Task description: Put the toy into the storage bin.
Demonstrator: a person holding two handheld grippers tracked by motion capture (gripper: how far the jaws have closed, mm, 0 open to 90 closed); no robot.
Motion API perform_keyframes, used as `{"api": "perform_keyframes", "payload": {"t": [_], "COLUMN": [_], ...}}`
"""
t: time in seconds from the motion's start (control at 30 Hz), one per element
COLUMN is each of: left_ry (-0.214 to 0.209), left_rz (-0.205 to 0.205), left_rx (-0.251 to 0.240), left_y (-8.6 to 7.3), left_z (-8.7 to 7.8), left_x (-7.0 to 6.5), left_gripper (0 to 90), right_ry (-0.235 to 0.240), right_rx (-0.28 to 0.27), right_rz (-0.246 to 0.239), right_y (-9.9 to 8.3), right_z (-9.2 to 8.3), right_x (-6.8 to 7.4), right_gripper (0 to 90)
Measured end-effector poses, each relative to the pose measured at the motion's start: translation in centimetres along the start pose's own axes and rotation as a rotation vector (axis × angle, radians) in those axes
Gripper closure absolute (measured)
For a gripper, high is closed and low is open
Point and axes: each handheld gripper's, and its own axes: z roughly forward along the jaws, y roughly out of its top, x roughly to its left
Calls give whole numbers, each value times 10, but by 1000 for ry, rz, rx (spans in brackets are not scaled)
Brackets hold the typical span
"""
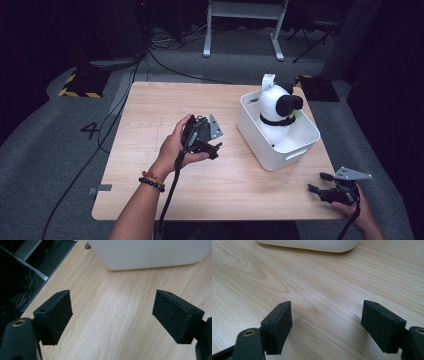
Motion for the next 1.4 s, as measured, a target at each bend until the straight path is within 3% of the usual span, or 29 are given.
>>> {"api": "perform_keyframes", "payload": {"t": [0.03,0.13,0.4,0.47,0.57,0.6,0.73,1.0,1.17,1.3,1.37,1.4], "left_ry": [-14,5,10,7,8,4,10,23,23,29,34,37], "left_rz": [-7,8,9,-6,16,-1,-2,21,2,12,-11,2], "left_rx": [4,16,33,40,62,57,63,85,107,117,120,130], "left_y": [-1,-6,-19,-22,-26,-28,-33,-46,-56,-64,-69,-70], "left_z": [0,-3,-4,-4,-4,-4,-6,-8,-11,-12,-12,-12], "left_x": [-1,0,-1,-2,-2,-3,-5,-9,-11,-11,-12,-11], "left_gripper": [160,160,160,160,160,160,160,160,160,160,160,160], "right_ry": [0,0,0,0,0,0,0,0,1,1,0,-1], "right_rx": [0,0,0,0,0,0,0,0,2,1,1,1], "right_rz": [-1,-1,-1,-1,-1,-1,-1,-3,-6,-7,-7,-5], "right_y": [0,0,0,0,0,0,0,0,0,0,0,0], "right_z": [0,0,0,0,0,0,0,0,0,0,0,0], "right_x": [0,0,0,0,0,0,0,0,0,0,0,0], "right_gripper": [249,249,249,249,249,249,249,248,247,247,247,247]}}
